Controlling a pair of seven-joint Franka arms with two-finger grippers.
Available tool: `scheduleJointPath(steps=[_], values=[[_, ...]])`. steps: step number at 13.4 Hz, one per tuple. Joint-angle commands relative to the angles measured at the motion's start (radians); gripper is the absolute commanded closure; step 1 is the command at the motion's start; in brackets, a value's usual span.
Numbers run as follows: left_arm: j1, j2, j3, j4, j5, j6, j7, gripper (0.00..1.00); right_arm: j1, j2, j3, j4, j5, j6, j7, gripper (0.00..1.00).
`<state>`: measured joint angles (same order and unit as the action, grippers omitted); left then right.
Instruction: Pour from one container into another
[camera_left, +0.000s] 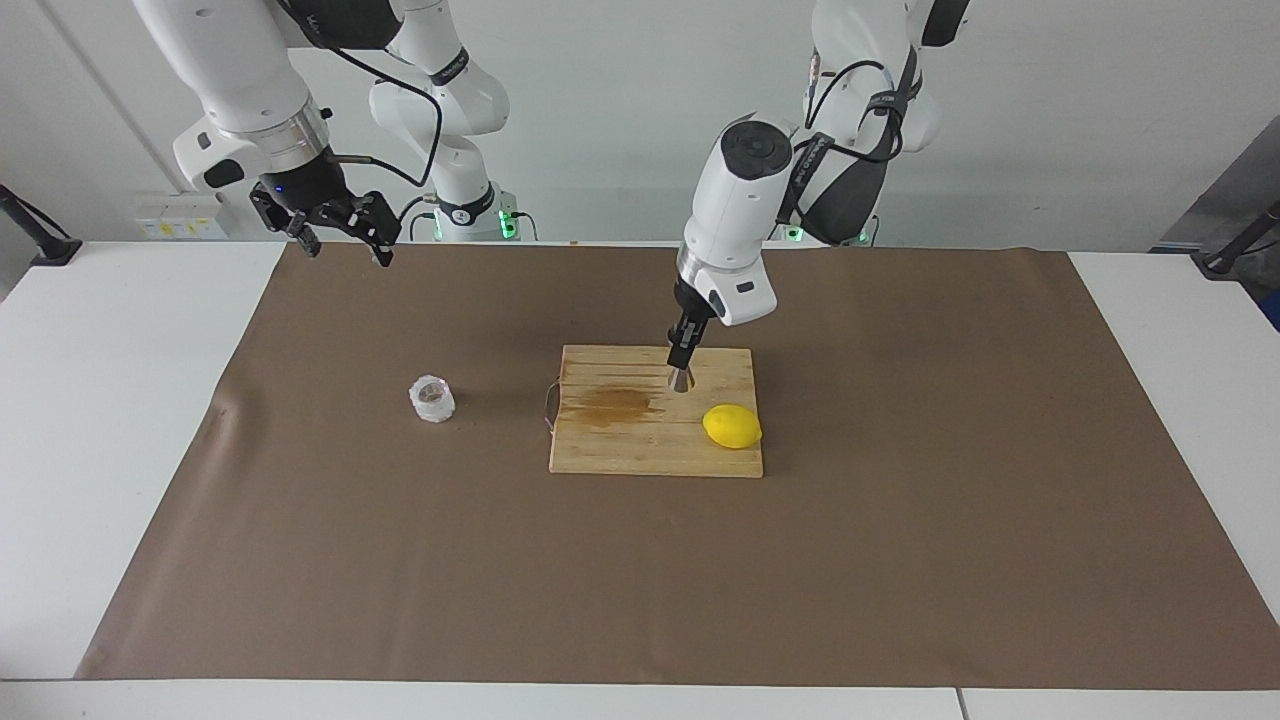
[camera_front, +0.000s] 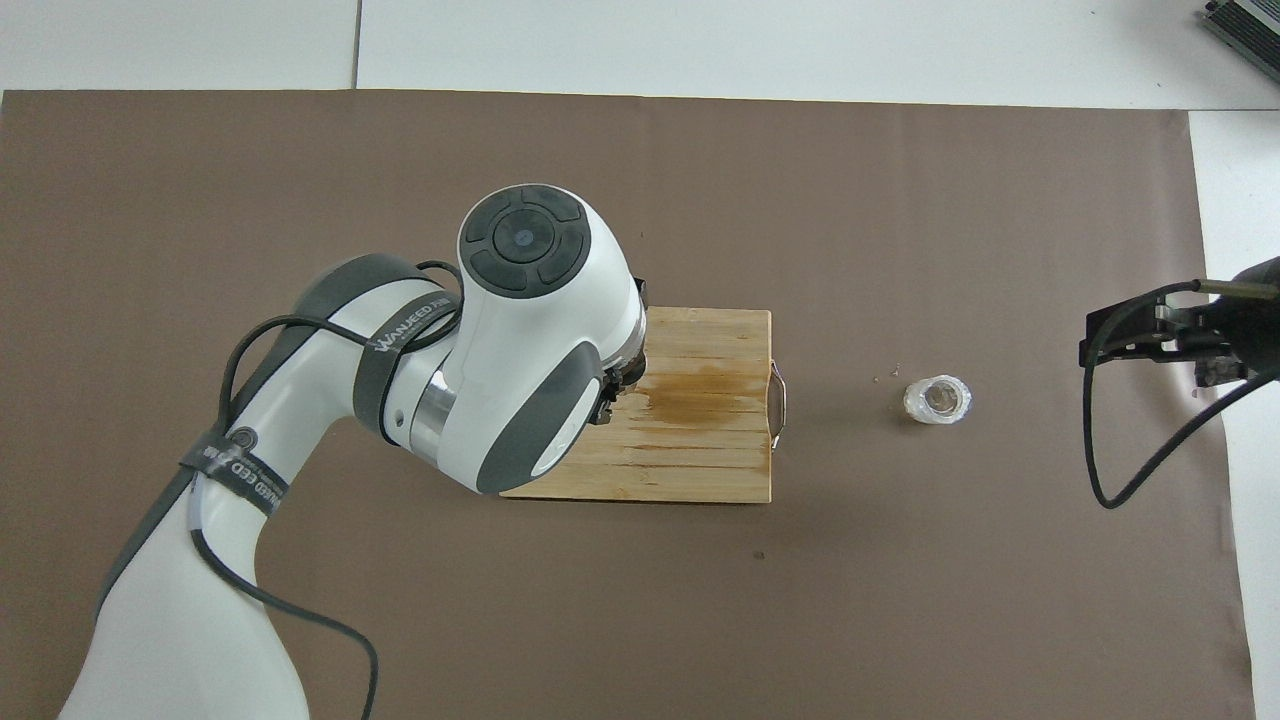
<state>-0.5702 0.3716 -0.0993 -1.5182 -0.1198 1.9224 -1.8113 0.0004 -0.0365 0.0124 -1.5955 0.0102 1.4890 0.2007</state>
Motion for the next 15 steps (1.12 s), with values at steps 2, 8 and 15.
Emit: scheduleJointPath(steps=[2,8,15], values=[[-0.034,0.125,-0.005,0.159,-0.003,-0.037,-0.094,1.00,-0.014,-0.013,0.000,-0.012,0.024,-0.009,-0.029,0.00],[-0.095,0.130,-0.010,0.125,-0.040,0.044,-0.129,1.00,-0.013,-0.013,0.001,-0.012,0.024,-0.009,-0.029,0.00],[-0.112,0.132,-0.010,0.061,-0.041,0.099,-0.134,1.00,-0.014,-0.013,0.001,-0.012,0.024,-0.009,-0.029,0.00]])
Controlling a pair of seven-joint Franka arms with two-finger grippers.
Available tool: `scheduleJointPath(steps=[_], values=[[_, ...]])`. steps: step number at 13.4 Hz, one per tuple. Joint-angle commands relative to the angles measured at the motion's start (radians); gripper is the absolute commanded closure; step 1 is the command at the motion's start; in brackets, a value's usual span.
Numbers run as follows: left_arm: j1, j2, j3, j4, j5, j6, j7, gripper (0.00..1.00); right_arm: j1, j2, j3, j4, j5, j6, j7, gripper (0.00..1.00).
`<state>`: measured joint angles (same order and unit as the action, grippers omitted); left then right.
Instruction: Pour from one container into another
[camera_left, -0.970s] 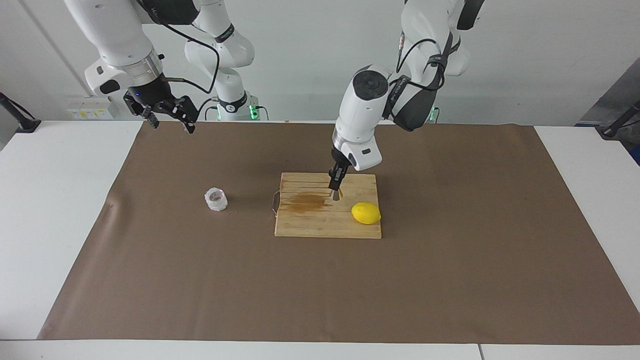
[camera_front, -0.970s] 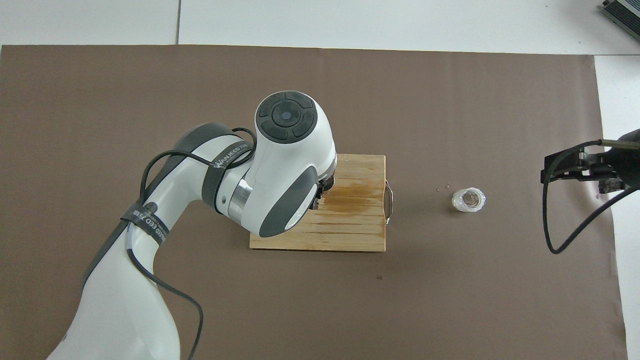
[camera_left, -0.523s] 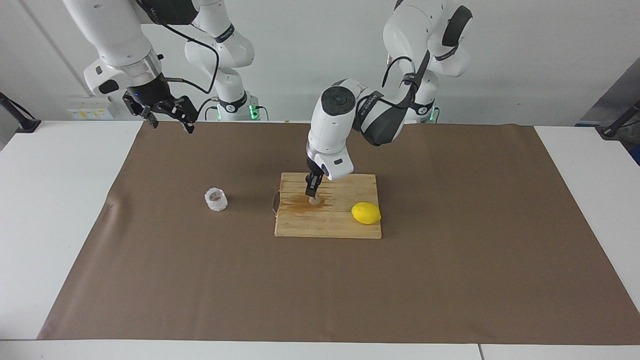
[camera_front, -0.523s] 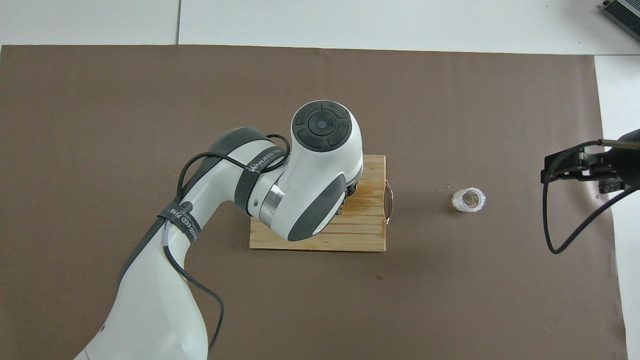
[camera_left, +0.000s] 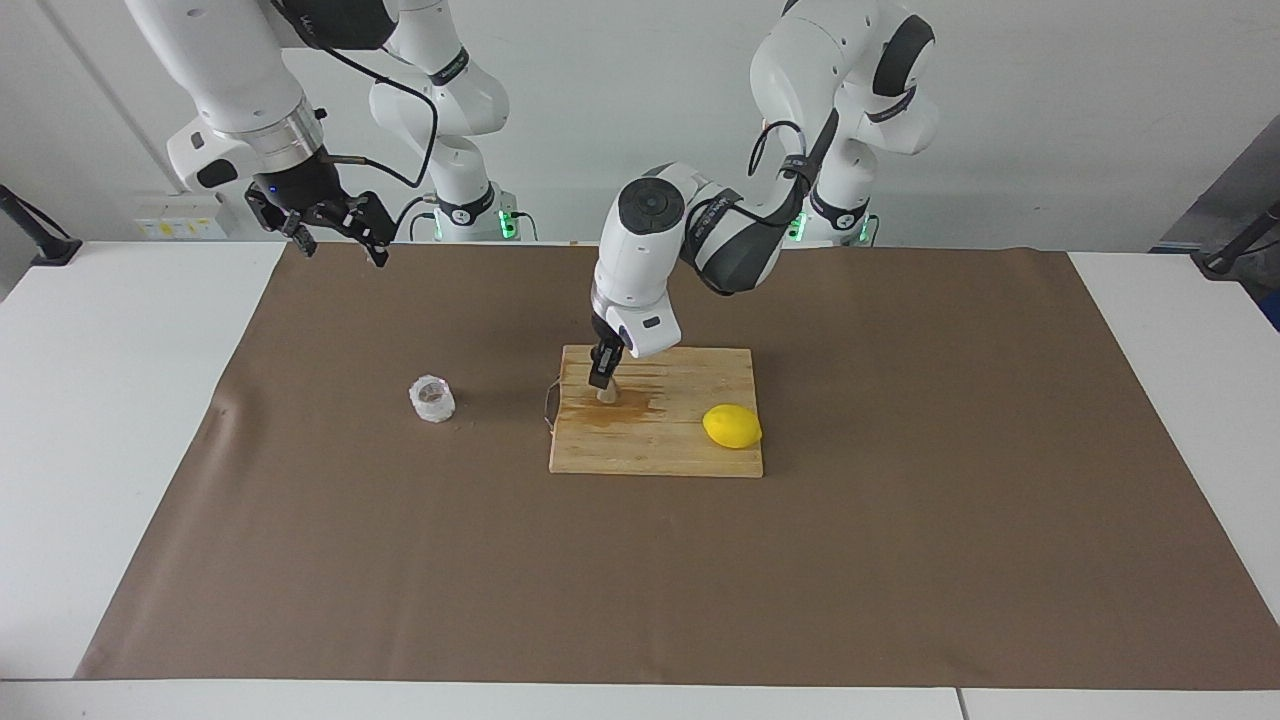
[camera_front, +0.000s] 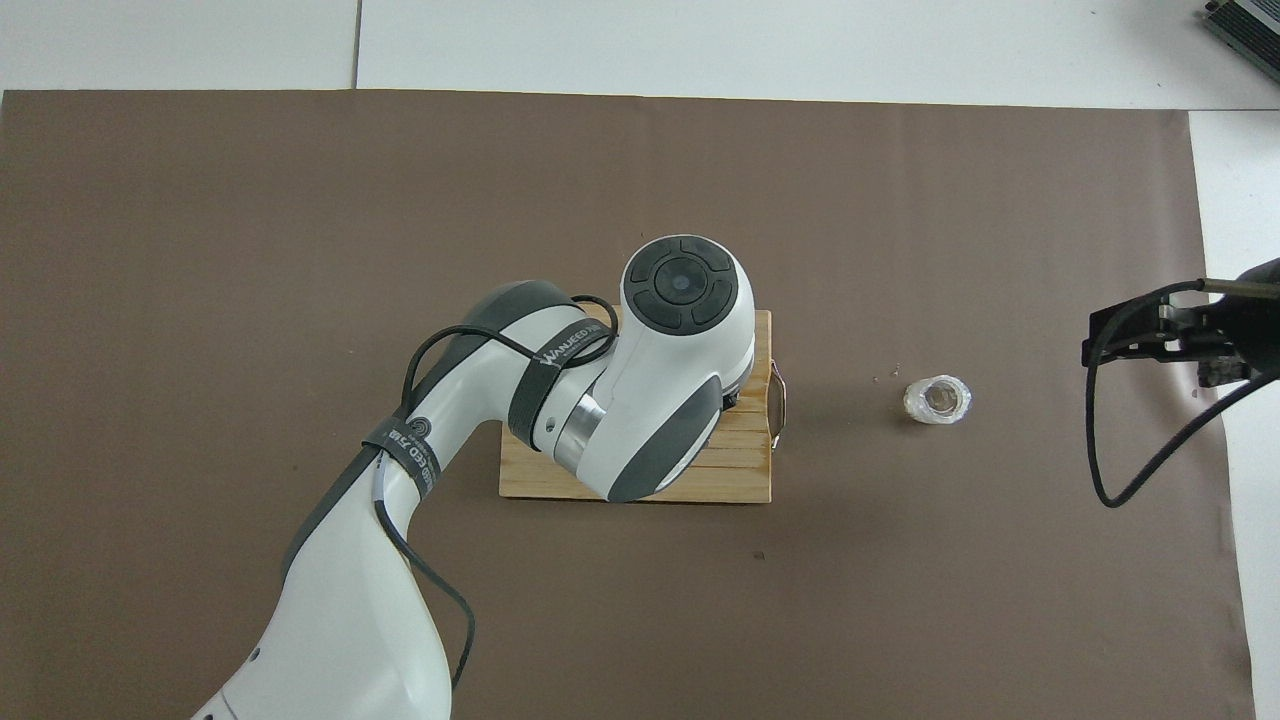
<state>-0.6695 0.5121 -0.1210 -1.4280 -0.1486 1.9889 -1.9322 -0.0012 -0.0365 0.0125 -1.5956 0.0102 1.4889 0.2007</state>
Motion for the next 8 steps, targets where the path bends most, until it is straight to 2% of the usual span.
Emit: scheduleJointPath(steps=[1,5,6,7,8], values=[[-0.015,-0.010,0.012,-0.041,-0.012,0.036,-0.013,1.00,-0.013,-0.013,0.000,-0.012,0.024,-0.009,-0.029,0.00],[-0.015,-0.014,0.011,-0.060,-0.014,0.053,-0.014,0.99,-0.013,-0.014,0.000,-0.012,0.024,-0.009,-0.029,0.00],[-0.015,-0.014,0.011,-0.072,-0.017,0.068,-0.014,0.94,-0.013,-0.014,0.001,-0.012,0.024,-0.009,-0.029,0.00],[-0.015,-0.015,0.011,-0.080,-0.017,0.076,-0.014,0.78,-0.013,-0.013,0.000,-0.012,0.024,-0.009,-0.029,0.00],[-0.016,-0.017,0.012,-0.080,-0.016,0.073,-0.014,0.48,-0.013,-0.014,0.000,-0.012,0.024,-0.009,-0.029,0.00]])
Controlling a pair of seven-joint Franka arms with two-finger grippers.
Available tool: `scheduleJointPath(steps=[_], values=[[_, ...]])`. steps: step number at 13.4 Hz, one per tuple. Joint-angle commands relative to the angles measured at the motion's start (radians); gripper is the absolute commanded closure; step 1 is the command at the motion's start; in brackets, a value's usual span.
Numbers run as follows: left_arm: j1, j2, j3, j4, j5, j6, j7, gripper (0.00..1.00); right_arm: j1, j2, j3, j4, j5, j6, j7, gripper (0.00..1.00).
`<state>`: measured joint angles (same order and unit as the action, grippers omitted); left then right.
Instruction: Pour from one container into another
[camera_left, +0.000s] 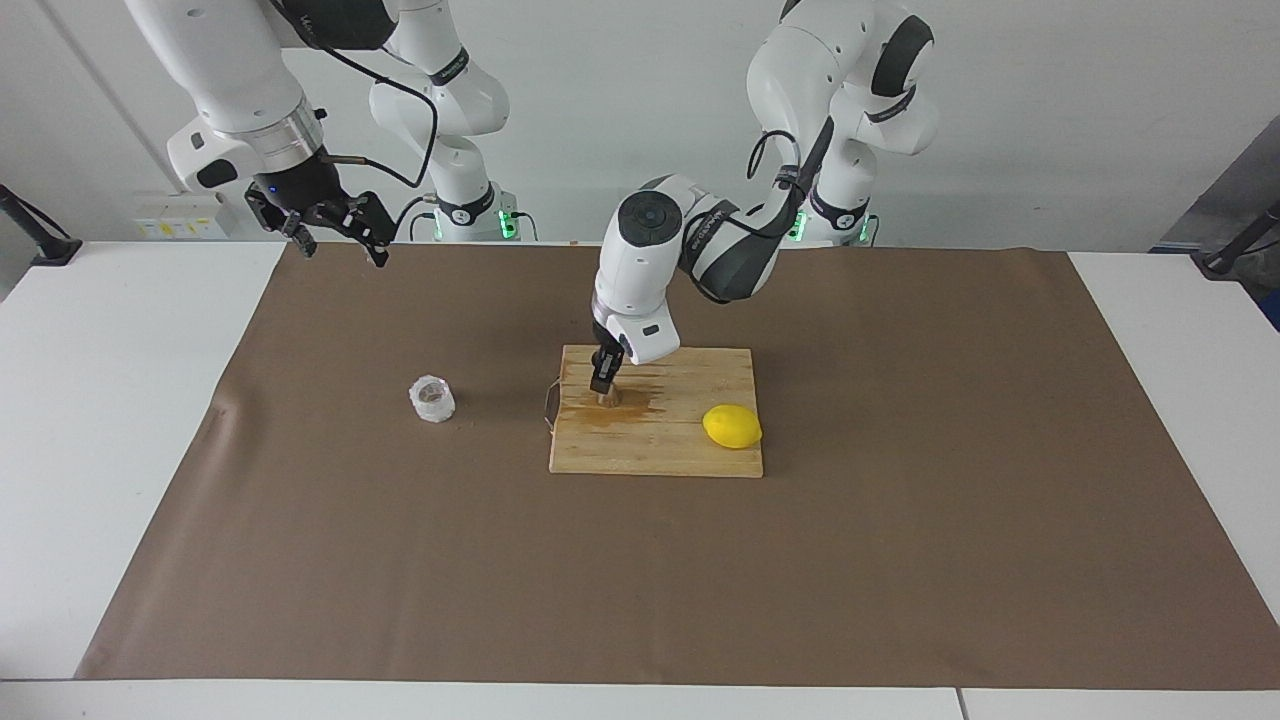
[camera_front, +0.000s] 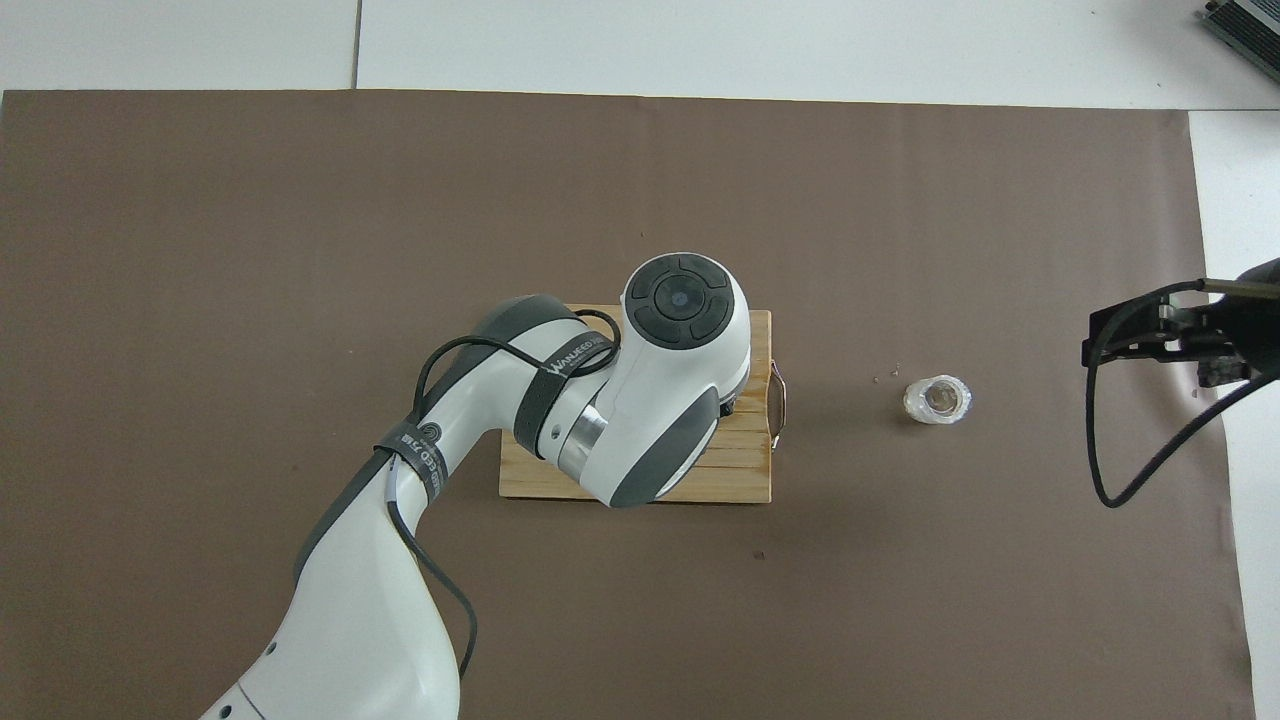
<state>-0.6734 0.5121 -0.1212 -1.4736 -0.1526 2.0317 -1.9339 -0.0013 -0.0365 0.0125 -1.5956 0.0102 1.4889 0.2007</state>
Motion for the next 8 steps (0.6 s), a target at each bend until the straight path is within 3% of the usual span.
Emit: scheduleJointPath(steps=[1,2,6,8], values=[[-0.012,-0.017,0.012,-0.028,-0.012,0.016,-0.013,0.08,-0.012,-0.014,0.000,-0.012,0.024,-0.009,-0.029,0.00],[-0.014,-0.018,0.014,-0.025,-0.007,0.004,-0.013,0.00,-0.012,-0.013,0.001,-0.012,0.024,-0.009,-0.029,0.00],[-0.009,-0.023,0.015,0.004,0.051,-0.062,-0.008,0.00,-0.012,-0.014,0.000,-0.012,0.024,-0.009,-0.029,0.00],[0.000,-0.064,0.017,0.001,0.077,-0.064,0.004,0.00,-0.012,-0.014,0.000,-0.012,0.024,-0.009,-0.029,0.00]])
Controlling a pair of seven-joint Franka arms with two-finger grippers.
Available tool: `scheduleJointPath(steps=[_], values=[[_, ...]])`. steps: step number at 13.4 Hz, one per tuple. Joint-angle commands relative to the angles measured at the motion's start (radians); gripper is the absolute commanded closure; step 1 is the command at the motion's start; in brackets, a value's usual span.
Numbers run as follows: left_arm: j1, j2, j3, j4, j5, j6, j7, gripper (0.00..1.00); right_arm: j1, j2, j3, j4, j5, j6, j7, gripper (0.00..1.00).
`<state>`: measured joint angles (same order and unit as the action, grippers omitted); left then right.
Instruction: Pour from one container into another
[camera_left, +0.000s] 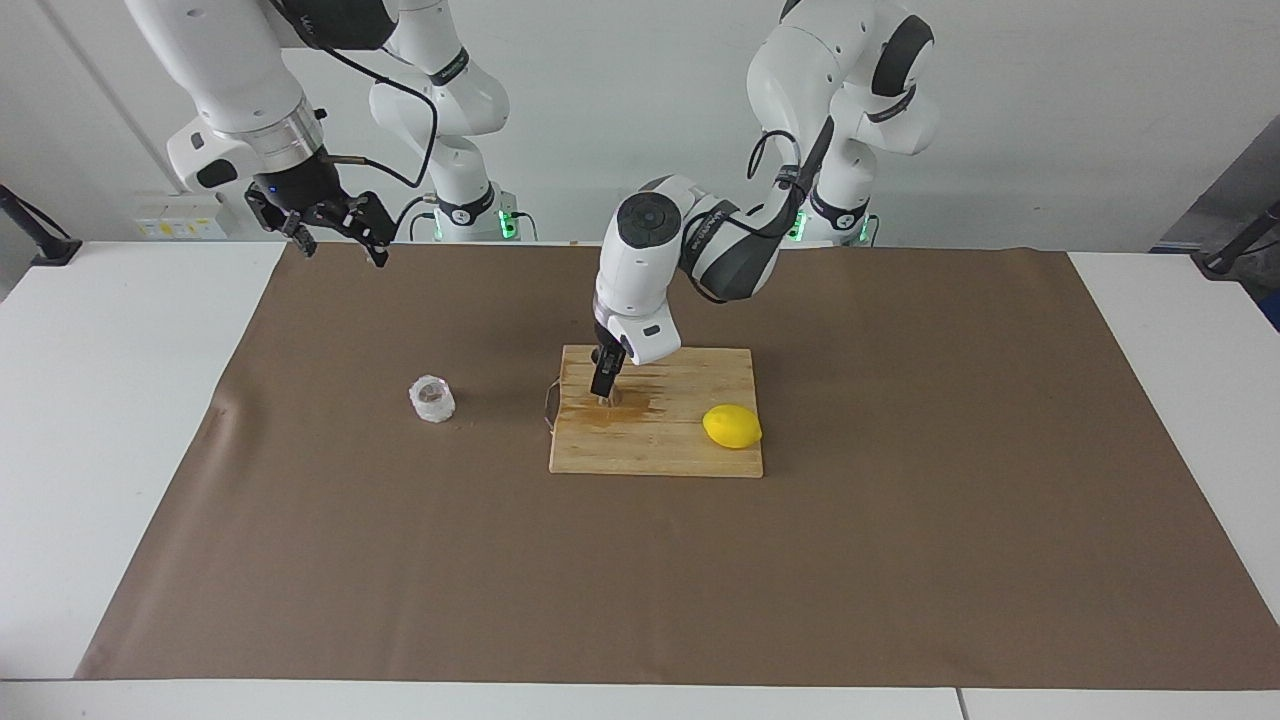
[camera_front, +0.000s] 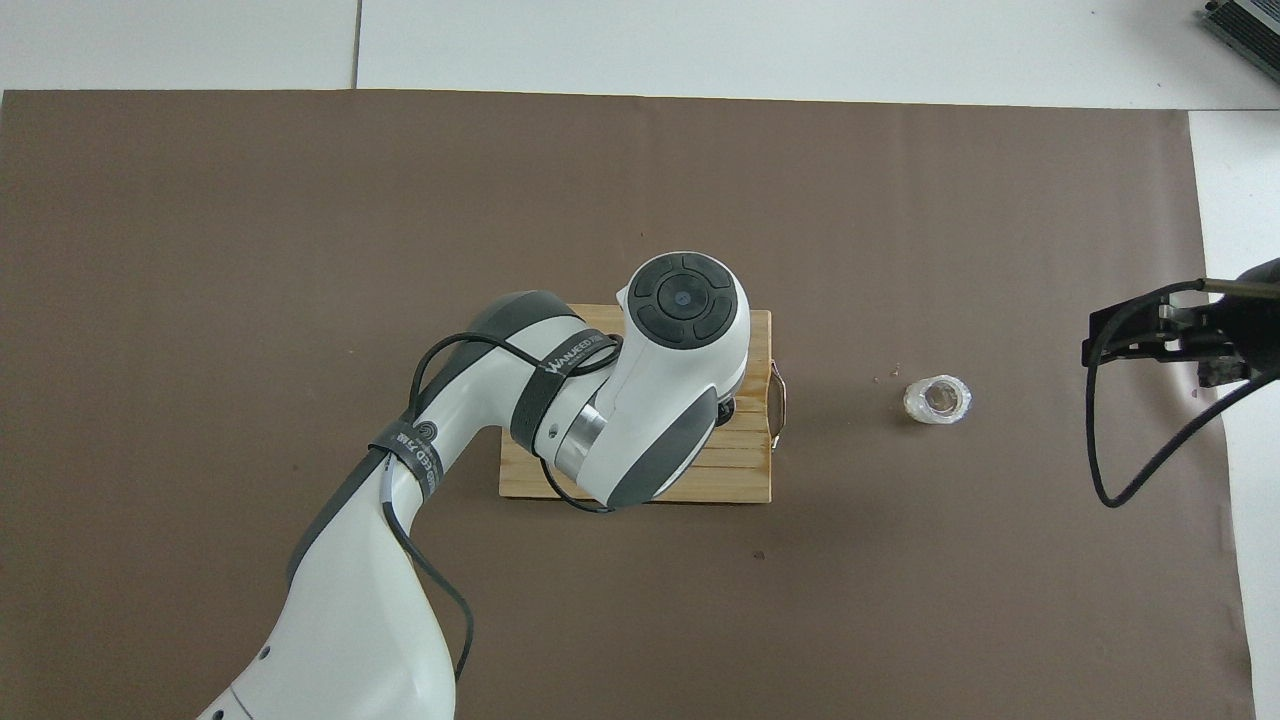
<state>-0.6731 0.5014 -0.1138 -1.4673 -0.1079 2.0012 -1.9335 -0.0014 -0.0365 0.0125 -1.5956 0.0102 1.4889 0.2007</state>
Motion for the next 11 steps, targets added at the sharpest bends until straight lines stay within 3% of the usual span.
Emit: scheduleJointPath(steps=[1,7,11], values=[[0.003,-0.082,0.013,-0.008,0.051,-0.042,0.014,0.00,-0.012,-0.014,0.000,-0.012,0.024,-0.009,-0.029,0.00],[0.141,-0.231,0.017,-0.013,0.063,-0.169,0.308,0.00,-0.012,-0.014,0.000,-0.012,0.024,-0.009,-0.029,0.00],[0.275,-0.326,0.016,-0.051,0.063,-0.223,0.632,0.00,-0.012,-0.014,0.001,-0.012,0.024,-0.009,-0.029,0.00]])
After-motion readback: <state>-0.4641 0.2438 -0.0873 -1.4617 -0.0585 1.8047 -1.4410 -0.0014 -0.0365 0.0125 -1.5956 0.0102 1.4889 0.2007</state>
